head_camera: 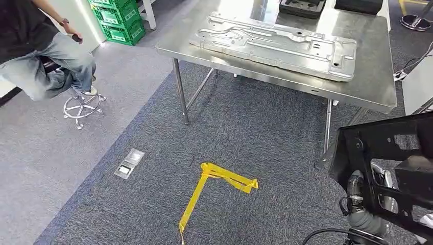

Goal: Take the parts from the cabinet and place them on the table.

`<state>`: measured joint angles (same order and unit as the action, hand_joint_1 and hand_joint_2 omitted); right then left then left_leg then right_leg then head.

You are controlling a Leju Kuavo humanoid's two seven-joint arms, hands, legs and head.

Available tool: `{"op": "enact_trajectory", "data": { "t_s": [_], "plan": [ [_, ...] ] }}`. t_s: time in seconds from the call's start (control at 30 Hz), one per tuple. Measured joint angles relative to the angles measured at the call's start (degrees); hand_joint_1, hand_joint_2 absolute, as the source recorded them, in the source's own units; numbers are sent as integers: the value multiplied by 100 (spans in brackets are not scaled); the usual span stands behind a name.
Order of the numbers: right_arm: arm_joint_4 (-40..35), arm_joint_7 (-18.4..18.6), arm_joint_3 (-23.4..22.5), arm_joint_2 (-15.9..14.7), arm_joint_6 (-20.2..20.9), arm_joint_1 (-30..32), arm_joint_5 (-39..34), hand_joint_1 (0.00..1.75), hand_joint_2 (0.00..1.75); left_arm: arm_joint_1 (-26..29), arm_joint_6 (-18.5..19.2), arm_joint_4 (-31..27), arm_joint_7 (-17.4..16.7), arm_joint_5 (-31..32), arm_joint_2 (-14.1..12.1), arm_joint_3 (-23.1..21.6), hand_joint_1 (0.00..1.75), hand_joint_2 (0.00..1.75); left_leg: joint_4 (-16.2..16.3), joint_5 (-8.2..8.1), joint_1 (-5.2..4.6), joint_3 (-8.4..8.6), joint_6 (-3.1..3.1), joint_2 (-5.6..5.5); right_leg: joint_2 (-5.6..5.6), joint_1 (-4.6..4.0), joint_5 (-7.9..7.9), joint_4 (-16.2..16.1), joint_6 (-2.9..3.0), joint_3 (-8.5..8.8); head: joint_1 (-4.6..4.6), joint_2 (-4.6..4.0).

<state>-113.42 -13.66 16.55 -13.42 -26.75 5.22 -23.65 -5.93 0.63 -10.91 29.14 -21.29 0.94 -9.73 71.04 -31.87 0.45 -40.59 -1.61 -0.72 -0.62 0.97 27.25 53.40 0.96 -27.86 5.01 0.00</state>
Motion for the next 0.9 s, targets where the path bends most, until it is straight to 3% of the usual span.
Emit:
{"op": "enact_trajectory", "data": {
  "t_s": [0.03, 0.07, 0.1, 0.17, 0.2, 0.23, 0.3, 0.37, 0.4, 0.43, 0.5, 0.53, 0.57, 0.6, 0.67, 0.7, 0.73, 0.77, 0.8, 0.83, 0.9],
  "plan": [
    [2, 2, 0, 0, 0, 22, 0, 175, 175, 6, 0, 0, 0, 5, -29, -9, 0, 0, 271, -45, 7, -147, -18, 2, -20, 1, 15, 2, 1, 10, 2, 0],
    [2, 2, 2, 0, 0, 35, 0, 175, 175, 15, 0, 0, 2, 5, -46, -22, 0, 0, 238, 56, 15, -133, -29, 3, -29, 2, 34, 2, -12, 30, 0, 0],
    [2, 2, 2, 0, 2, 36, 0, 175, 175, 17, 2, 0, 4, 7, -57, -26, 0, 0, -33, 255, 20, -3, -29, 4, -34, 4, 60, 2, -24, 59, 2, 0],
    [2, 2, 0, 0, 13, 36, 0, 175, 175, 18, 0, 0, 15, 11, -70, -28, 0, 0, -999, 749, 22, 491, 1, 42, -51, 7, 129, 2, -70, 152, 0, 0],
    [2, 2, -5, 0, 22, 36, 2, 175, 175, 17, 0, 0, 15, 11, -70, -28, 0, 0, -1381, 851, 21, 679, 31, 104, -58, 3, 168, 2, -105, 171, 2, 0],
    [0, 4, -13, -4, 31, 37, 4, 175, 175, 8, 0, 0, 11, 11, -70, -28, 0, 0, -1537, 725, 0, 763, 75, 92, -58, -44, 225, 44, -153, 174, 2, 0],
    [2, 18, -29, -7, 59, 38, 15, 175, 175, 2, 0, 0, 11, 11, -70, -28, 0, 0, -1513, 700, -10, 736, 173, 68, -76, -36, 195, 34, -222, 218, 0, 0],
    [0, 31, -48, -26, 61, 36, 17, 175, 175, 7, 2, -2, 11, 11, -70, -35, 0, 0, -1536, 670, 21, 818, 251, 40, -69, -31, 241, 81, -280, 242, -7, 0],
    [0, 37, -50, -33, 63, 33, 20, 175, 175, 10, 0, -2, 20, 11, -70, -37, 0, 0, -1546, 650, 25, 864, 286, 35, -33, -28, 292, 263, -302, 134, -15, 0],
    [-2, 35, -59, -46, 68, 22, 22, 175, 175, 7, -4, -2, 20, 13, -46, -37, 0, 0, -1546, 628, 24, 883, 319, 24, -14, -27, 434, 660, -319, -79, -24, 0],
    [0, 50, -70, -50, 68, 48, 24, 175, 175, -3, -4, -2, 15, 13, 17, -35, 0, 0, -1546, 584, 6, 906, 359, -13, -11, -27, 791, 1648, -338, -712, -22, 0],
    [2, 57, -75, -50, 68, 64, 24, 175, 175, -2, -7, -2, 15, 13, 41, -35, 0, 0, -1546, 556, -9, 932, 366, -32, -10, -28, 863, 1956, -334, -955, -22, 0],
    [2, 63, -81, -52, 68, 77, 26, 175, 175, 6, -7, -2, 9, 13, 61, -35, 0, 0, -1546, 521, -24, 979, 372, -48, -10, -28, 787, 2020, -317, -1089, -22, 0],
    [2, 74, -92, -52, 68, 83, 26, 175, 175, 16, -7, 0, 9, 13, 70, -35, 0, 0, -1546, 479, -45, 1046, 374, -67, -9, -33, 553, 1807, -282, -1078, -22, 0],
    [0, 77, -105, -55, 68, 83, 31, 175, 175, 17, -7, 0, 9, 13, 74, -35, 0, 0, -1547, 388, -82, 1197, 373, -89, 1, -68, -162, 862, -156, -790, -22, 0],
    [0, 77, -107, -61, 68, 81, 35, 175, 175, 21, -5, 0, 7, 13, 74, -37, 0, 0, -1561, 348, -77, 1229, 373, -100, -1, -112, -436, 411, -56, -670, -24, 0],
    [0, 81, -109, -74, 68, 79, 37, 175, 175, 16, -4, -2, -13, 13, 74, -42, 0, 0, -1564, 332, -93, 1246, 344, -105, -11, -139, -206, 406, -11, -659, 2, 0],
    [-13, 81, -109, -85, 68, 78, 52, 175, 175, -3, -2, -2, -18, 13, 87, -44, 0, 0, -1573, 315, -69, 1199, 305, -121, 9, -162, -44, 229, 7, -627, -29, 0],
    [-31, 83, -116, -98, 68, 95, 61, 175, 175, -6, -2, -2, -15, 13, 92, -44, 0, 0, -1623, 307, -58, 1224, 259, -112, 21, -166, -188, 201, 24, -548, -33, 0],
    [-35, 87, -127, -96, 68, 100, 68, 175, 175, 21, -2, -2, -15, 13, 92, -44, 0, 0, -1503, 409, -70, 1265, 211, -99, 30, -164, -217, 99, 49, -516, -33, 0],
    [-44, 96, -120, -94, 68, 109, 85, 175, 175, 28, -2, 0, -9, 13, 92, -46, 0, 0, -1380, 314, -79, 1310, 165, -65, 29, -95, -234, -21, 48, -244, -28, 0]
  ]
}}
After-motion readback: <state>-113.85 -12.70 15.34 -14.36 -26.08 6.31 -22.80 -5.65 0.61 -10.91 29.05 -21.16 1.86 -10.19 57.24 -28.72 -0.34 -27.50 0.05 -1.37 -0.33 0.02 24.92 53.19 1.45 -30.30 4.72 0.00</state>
